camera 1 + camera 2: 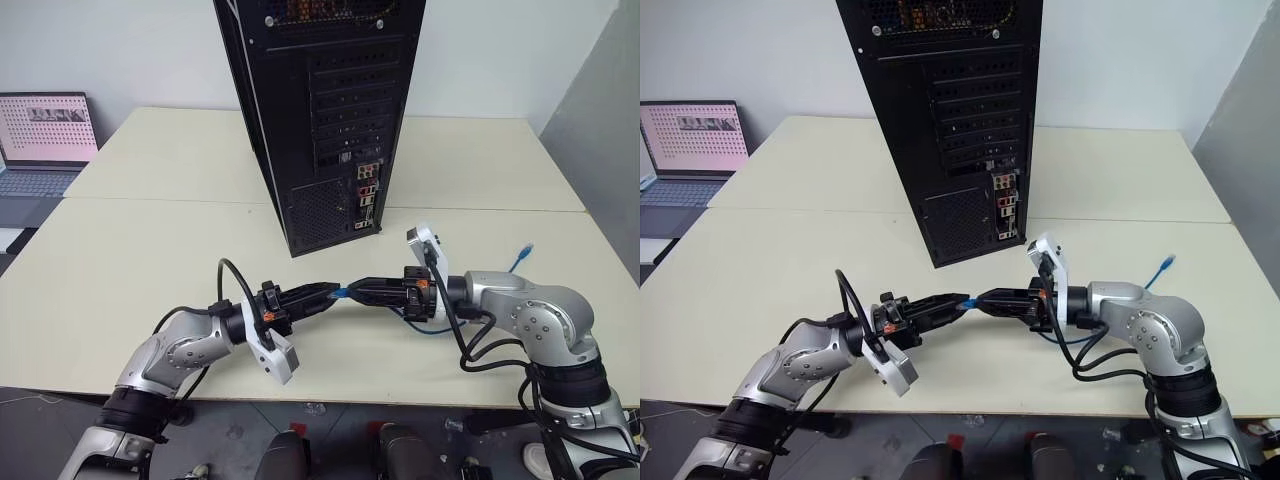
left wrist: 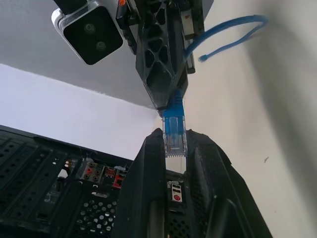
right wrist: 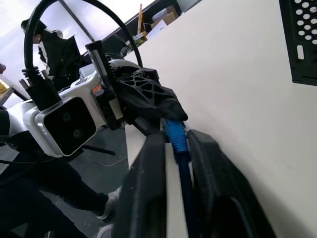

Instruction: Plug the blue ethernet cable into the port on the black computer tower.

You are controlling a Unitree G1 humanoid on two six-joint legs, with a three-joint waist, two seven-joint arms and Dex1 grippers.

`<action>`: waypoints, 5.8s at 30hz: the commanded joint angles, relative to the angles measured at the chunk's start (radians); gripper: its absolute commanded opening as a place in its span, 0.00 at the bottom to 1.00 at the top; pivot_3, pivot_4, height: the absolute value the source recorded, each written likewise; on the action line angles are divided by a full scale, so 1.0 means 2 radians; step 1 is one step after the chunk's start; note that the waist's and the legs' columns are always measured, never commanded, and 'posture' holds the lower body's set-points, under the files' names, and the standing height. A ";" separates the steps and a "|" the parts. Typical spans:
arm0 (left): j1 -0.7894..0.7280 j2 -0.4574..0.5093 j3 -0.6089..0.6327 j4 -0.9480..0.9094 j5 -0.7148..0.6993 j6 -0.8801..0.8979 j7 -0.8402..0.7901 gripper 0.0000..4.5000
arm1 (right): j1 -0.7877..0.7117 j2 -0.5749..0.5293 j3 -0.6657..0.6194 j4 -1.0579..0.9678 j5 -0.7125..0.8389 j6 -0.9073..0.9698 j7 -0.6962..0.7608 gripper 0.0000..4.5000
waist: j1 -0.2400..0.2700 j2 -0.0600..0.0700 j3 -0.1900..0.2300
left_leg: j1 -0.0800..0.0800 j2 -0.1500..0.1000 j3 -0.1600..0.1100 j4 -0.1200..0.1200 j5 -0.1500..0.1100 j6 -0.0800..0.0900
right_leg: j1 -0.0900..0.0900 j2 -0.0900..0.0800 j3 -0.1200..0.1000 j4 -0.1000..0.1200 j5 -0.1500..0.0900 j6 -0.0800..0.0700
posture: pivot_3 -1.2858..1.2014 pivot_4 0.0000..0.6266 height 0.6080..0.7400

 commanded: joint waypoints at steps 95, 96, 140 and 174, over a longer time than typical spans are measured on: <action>-0.017 -0.089 0.068 -0.264 -0.383 0.778 -0.044 0.81 | -0.026 0.261 0.027 0.137 -0.377 -0.363 -0.405 0.00 | -0.003 0.000 0.000 | 0.000 0.001 -0.001 -0.001 0.002 -0.003 | -0.001 0.003 0.002 0.000 0.000 0.000 | 0.52 0.24 1.00; -0.017 -0.089 0.068 -0.263 -0.383 0.778 -0.045 0.81 | -0.026 0.262 0.028 0.136 -0.377 -0.362 -0.404 0.00 | -0.003 0.000 0.000 | 0.000 0.001 -0.001 -0.001 0.002 -0.003 | -0.001 0.003 0.002 0.000 0.000 0.000 | 0.52 0.24 1.00; -0.015 -0.081 0.073 -0.256 -0.380 0.755 -0.104 0.81 | -0.032 0.300 0.005 0.056 -0.348 -0.247 -0.418 0.00 | -0.003 0.000 0.000 | -0.008 0.001 -0.002 -0.001 0.003 -0.005 | -0.009 0.003 0.002 0.001 0.000 -0.001 | 0.52 0.24 1.00; -0.013 -0.086 0.067 -0.256 -0.373 0.751 -0.106 0.81 | -0.087 0.326 0.029 0.133 -0.347 -0.280 -0.437 0.00 | -0.004 0.000 0.000 | -0.007 0.001 -0.002 -0.001 0.004 -0.006 | -0.009 0.005 0.001 0.001 0.002 -0.003 | 0.52 0.24 1.00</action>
